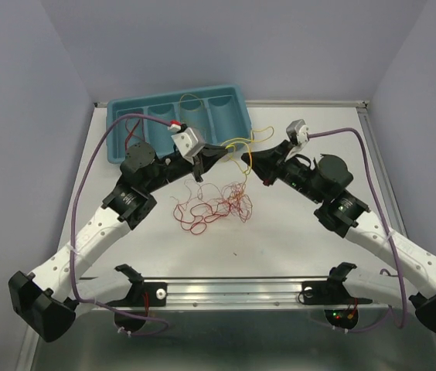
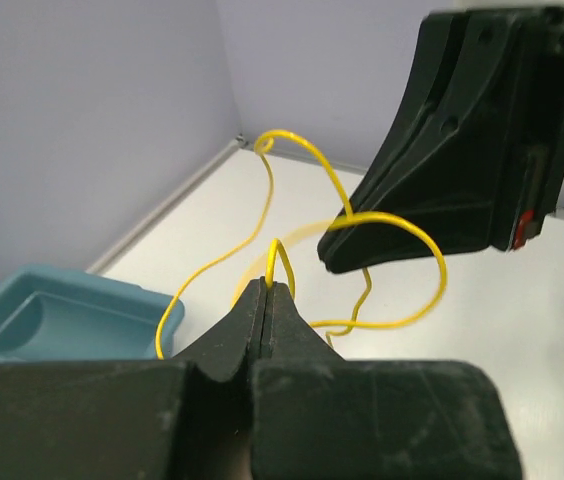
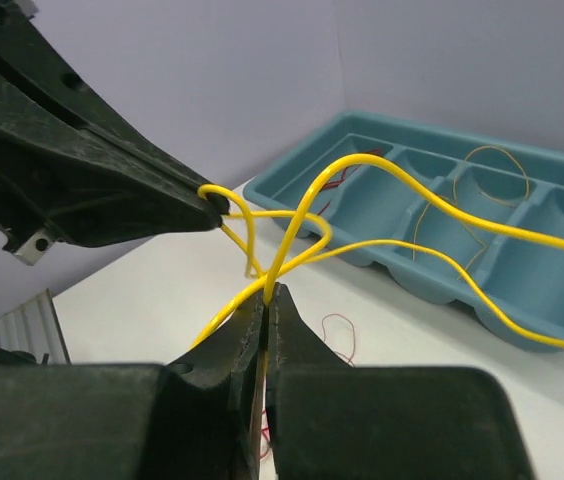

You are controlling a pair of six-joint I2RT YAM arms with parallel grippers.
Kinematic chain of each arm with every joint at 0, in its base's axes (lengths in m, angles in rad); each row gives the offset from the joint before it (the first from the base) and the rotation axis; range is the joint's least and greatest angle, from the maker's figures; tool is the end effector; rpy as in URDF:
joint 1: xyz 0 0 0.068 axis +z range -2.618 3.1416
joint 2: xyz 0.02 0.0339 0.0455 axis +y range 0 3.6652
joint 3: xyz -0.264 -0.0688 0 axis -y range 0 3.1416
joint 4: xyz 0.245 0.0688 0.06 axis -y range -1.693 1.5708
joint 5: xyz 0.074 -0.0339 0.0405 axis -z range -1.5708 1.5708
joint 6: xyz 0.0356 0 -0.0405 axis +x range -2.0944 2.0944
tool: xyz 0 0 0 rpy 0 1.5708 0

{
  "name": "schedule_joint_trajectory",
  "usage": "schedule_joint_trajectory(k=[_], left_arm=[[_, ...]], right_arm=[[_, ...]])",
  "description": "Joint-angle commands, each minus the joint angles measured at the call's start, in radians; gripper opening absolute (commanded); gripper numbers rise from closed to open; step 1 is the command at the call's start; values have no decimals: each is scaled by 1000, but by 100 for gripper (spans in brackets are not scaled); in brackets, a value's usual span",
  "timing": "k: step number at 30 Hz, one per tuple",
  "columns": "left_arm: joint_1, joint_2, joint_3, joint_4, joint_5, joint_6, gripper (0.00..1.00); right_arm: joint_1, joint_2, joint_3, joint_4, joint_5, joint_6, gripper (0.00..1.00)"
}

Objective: Untangle the cables

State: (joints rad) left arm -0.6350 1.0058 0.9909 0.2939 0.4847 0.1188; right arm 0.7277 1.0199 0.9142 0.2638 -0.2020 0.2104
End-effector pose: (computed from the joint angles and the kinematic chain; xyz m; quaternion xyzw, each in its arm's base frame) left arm 0.1721 -0.1474 0.4219 0.3932 0.4728 -0.3375 0.7127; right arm 0.1739 0.1645 0.3894 -0.2393 0.6047 0.4005 0.6455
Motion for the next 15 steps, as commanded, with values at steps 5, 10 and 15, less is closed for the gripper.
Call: schedule_joint_trajectory(k=[5, 10, 15], left_arm=[[0, 45, -52, 155, 162, -27, 0], [1, 88, -120, 300, 268, -102, 4], [0, 168, -118, 340, 385, -143, 23]], right_arm=[[6, -58, -83, 155, 7, 23, 0], [4, -61, -100, 183, 3, 26, 1], [4, -76, -124, 215, 19, 32, 1]])
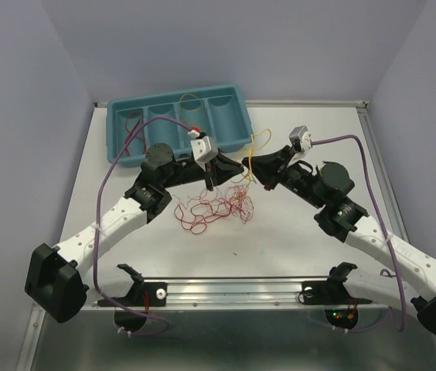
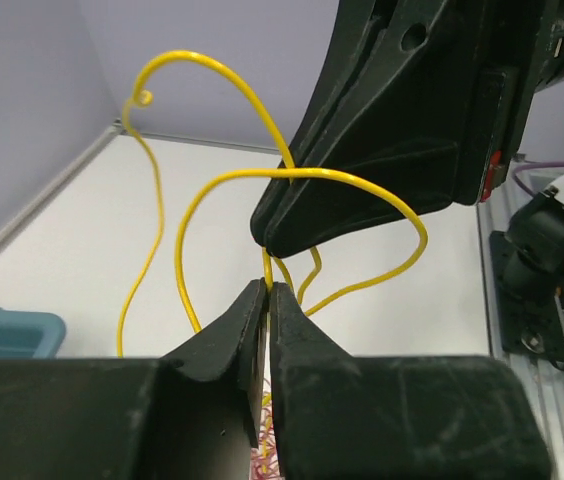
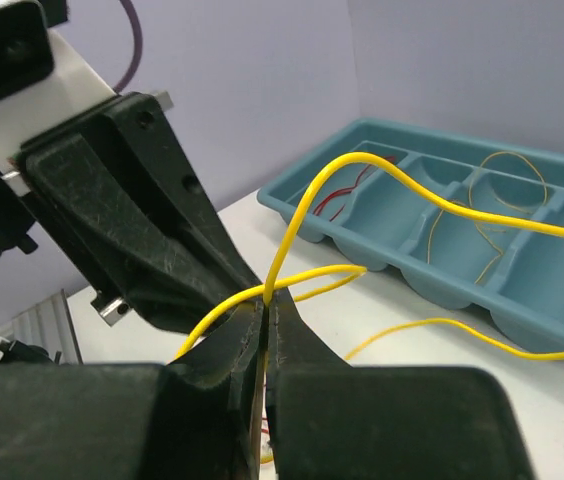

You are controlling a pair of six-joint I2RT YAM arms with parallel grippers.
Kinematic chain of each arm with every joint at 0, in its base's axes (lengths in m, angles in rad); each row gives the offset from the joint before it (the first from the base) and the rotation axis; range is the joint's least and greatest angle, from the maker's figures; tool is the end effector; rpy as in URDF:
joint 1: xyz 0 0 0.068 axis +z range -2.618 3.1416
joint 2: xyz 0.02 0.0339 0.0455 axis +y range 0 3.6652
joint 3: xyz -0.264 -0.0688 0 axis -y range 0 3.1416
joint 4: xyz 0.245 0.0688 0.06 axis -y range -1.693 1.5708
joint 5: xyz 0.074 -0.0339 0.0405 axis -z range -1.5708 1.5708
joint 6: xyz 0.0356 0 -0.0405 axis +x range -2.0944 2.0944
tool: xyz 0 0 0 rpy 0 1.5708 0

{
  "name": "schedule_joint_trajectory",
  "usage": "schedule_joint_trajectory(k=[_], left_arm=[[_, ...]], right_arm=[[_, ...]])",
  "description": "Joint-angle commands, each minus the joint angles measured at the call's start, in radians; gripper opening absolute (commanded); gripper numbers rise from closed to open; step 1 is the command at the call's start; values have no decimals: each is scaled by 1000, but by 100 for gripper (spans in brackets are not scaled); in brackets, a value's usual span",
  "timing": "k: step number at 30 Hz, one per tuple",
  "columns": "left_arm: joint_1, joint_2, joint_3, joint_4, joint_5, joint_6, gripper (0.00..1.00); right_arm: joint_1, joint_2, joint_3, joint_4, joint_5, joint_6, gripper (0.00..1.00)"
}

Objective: Untangle the cables

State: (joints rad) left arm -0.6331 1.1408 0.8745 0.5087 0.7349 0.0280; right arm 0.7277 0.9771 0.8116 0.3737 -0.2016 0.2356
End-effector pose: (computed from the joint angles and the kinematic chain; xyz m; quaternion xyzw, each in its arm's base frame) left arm 0.1951 -0.1728 0.3710 0.4543 0.4523 -0.4303 0.6355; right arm 0.1673 0.1586 0.3736 -0.2284 0.5887 0.4142 0.6555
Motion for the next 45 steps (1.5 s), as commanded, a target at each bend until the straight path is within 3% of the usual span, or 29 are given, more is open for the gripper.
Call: schedule_joint_trajectory(k=[1, 10, 20, 23, 27, 28, 31, 32, 33, 34, 35, 37, 39, 42, 45], left_arm=[[-2, 45, 1, 126, 145, -53, 26], [-4, 123, 14, 146, 167, -62, 58], [-5, 125, 14, 165, 147, -63, 61], [-14, 140, 24, 169, 147, -63, 49], [-20, 136, 37, 174, 159, -62, 20], [-19, 125, 35, 174, 159, -60, 2], [-20, 90, 15, 172, 150, -46, 0], [-19, 79, 9, 172, 137, -45, 0], [-17, 67, 4, 162, 123, -43, 0], [-17, 41, 6, 143, 103, -33, 0], [-17, 25, 12, 117, 74, -34, 0], [-4, -28, 35, 58, -20, 1, 0], [6, -64, 53, 27, -115, 13, 0], [7, -110, 115, -51, -147, 29, 0], [6, -107, 208, -136, -161, 30, 0]], right_arm=[[4, -35, -25, 108, 18, 7, 1], [4, -28, -31, 123, 19, 24, 1], [4, -3, -28, 146, -13, 63, 1], [4, 11, -23, 154, -31, 77, 0], [4, 25, -22, 156, -33, 80, 0], [4, 28, -22, 156, -33, 82, 1], [4, 31, -22, 157, -32, 84, 1], [4, 29, -23, 157, -22, 84, 6], [4, 23, -32, 156, -10, 80, 17], [4, 9, -43, 160, 5, 77, 50], [4, 0, -52, 163, 23, 74, 67], [4, -27, -86, 169, 94, 56, 86], [6, -40, -121, 194, 175, 54, 89], [4, -29, -224, 301, 243, 51, 91], [4, 26, -302, 424, 208, 65, 91]])
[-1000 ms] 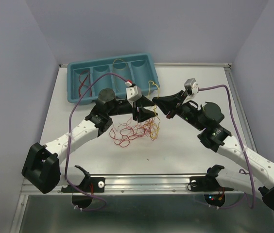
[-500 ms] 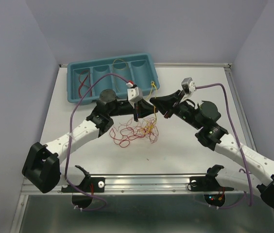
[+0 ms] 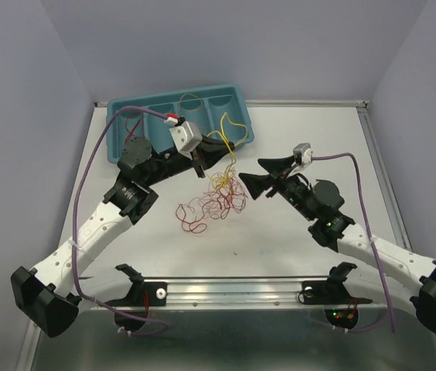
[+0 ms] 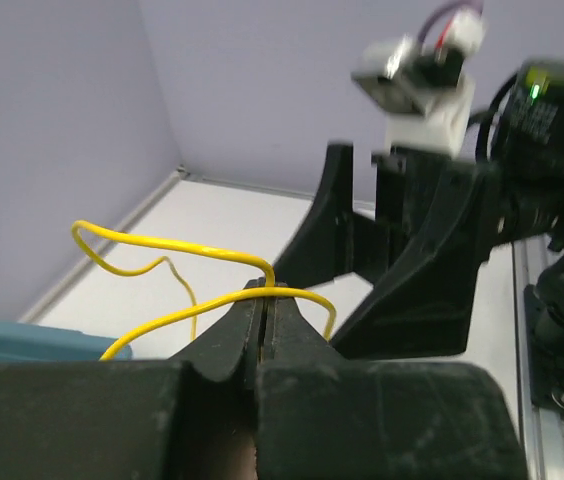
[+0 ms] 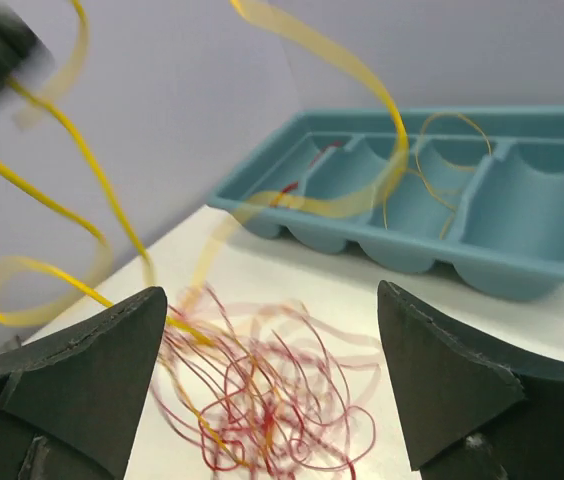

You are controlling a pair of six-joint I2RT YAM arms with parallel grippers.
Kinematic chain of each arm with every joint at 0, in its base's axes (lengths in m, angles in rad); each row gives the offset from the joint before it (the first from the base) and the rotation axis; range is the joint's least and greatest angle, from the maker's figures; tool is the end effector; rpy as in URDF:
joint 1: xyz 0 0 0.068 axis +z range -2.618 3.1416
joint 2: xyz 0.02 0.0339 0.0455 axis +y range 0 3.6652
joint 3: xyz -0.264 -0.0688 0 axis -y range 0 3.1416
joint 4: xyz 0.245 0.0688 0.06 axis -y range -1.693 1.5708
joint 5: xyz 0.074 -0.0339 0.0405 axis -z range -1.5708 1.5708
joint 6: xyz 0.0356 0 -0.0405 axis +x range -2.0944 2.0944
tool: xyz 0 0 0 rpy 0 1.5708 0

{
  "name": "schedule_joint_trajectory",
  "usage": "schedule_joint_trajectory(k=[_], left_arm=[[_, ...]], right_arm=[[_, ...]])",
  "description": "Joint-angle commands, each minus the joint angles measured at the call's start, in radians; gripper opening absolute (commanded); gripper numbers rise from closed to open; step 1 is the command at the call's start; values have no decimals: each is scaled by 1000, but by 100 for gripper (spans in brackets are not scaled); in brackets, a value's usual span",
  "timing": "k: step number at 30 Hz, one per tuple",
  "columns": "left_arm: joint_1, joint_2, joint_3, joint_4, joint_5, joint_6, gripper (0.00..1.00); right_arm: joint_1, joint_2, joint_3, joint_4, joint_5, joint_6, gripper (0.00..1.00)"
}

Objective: Untangle the cables

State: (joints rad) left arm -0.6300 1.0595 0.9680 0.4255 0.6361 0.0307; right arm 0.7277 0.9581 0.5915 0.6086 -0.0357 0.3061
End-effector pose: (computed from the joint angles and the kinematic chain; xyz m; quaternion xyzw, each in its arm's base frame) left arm 0.1792 -0.1569 0.4147 0.4196 0.4382 -0.4017 0.6859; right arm 0.1670 0.1505 0.3239 -0.1427 0.5999 0.3986 0.6789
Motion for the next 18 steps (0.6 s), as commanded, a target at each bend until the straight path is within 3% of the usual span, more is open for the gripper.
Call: schedule_joint_trajectory(k=[1, 5, 14, 18], left_arm=[[3, -17, 142, -95, -68, 26, 0], [3, 28, 233, -114, -76, -3, 0], [4, 83, 320, -139, -84, -18, 0], [4, 96, 376, -178, -85, -26, 0]], right_arm=[[4, 68, -93, 221, -13, -7, 91], [4, 181, -64, 286, -189, 1, 88], [4, 361, 5, 319, -323, 14, 84], [6, 405, 22, 321, -325, 30, 70]])
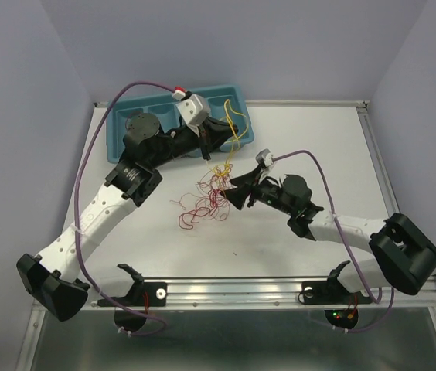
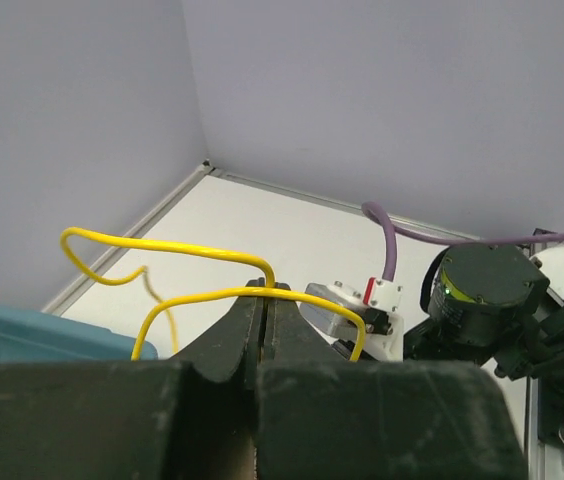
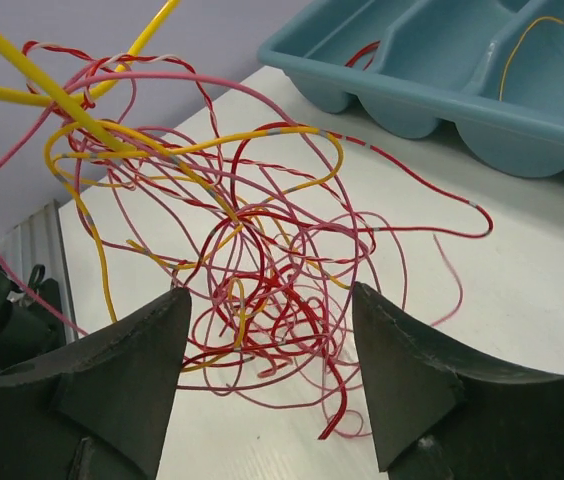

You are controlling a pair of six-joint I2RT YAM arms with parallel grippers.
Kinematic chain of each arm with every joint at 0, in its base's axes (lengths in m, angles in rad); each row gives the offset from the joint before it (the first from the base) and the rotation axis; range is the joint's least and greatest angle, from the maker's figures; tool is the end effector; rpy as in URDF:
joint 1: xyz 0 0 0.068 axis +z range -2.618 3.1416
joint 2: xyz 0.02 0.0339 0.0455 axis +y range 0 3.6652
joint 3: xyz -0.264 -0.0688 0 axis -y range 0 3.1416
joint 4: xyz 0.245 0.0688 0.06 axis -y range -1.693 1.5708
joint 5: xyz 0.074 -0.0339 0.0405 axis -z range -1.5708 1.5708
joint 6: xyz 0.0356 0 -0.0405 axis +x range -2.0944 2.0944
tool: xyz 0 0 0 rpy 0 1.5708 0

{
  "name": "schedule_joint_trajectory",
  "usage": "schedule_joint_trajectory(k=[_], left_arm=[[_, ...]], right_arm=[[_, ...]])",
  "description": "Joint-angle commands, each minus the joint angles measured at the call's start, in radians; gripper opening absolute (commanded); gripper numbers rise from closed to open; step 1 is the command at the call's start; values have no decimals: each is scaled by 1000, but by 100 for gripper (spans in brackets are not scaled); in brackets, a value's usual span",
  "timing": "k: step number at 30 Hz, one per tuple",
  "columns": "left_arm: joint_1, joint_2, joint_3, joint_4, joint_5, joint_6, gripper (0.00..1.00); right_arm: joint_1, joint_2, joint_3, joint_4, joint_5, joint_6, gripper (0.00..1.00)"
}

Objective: Untangle the cables

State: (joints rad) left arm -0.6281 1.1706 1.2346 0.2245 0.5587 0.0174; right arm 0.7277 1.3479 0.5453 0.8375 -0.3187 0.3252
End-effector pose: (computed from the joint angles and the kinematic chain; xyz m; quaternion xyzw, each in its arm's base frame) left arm 0.1974 -0.1667 0.4618 0.3919 0.4752 -0.3889 0.6851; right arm 0.2037 0.1964 0.2402 -0.2489 0.6492 0.4522 0.5587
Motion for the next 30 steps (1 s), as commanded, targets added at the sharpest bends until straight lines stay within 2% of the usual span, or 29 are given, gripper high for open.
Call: schedule_joint_trajectory(k=[1, 5, 9, 11, 13, 14, 18, 22, 24, 25, 26, 27, 28, 29, 30], left_arm=[[1, -12, 135, 19, -3, -13, 0], [1, 1, 247, -40, -44, -37, 0], [2, -9, 373, -86, -94, -24, 0], [1, -40, 423, -77, -103, 5, 0], [1, -83, 454, -42, -150, 28, 0], [2, -97, 469, -34, -187, 44, 0], [2, -137, 543, -34, -331, 125, 0], [2, -176, 525, 39, -511, 180, 0], [1, -189, 510, 67, -592, 200, 0], [1, -190, 509, 78, -598, 222, 0], [1, -184, 520, 73, -596, 226, 0], [1, -180, 526, 62, -574, 230, 0], [1, -174, 534, 50, -563, 222, 0], [1, -169, 536, 24, -518, 214, 0], [1, -167, 531, 15, -458, 207, 0]], right_arm=[[4, 20, 71, 94, -48, 12, 59], [4, 23, 73, 92, -27, 37, 31], [4, 28, 58, 80, 91, 64, 26], [4, 49, 87, 42, 131, 80, 17], [4, 72, 146, -84, 219, 92, 1], [6, 77, 159, -151, 295, 104, 1], [3, 63, 170, -250, 522, 149, 1], [-4, 19, 168, -336, 700, 175, 0], [-26, 7, 160, -350, 708, 199, 1], [-36, 4, 157, -350, 666, 204, 1], [-50, 2, 160, -332, 617, 202, 6], [-51, 2, 160, -295, 551, 161, 18], [-51, -7, 139, -246, 386, 131, 33], [-51, -10, 125, -185, 278, 97, 66], [-51, -15, 116, -91, 192, 71, 80]])
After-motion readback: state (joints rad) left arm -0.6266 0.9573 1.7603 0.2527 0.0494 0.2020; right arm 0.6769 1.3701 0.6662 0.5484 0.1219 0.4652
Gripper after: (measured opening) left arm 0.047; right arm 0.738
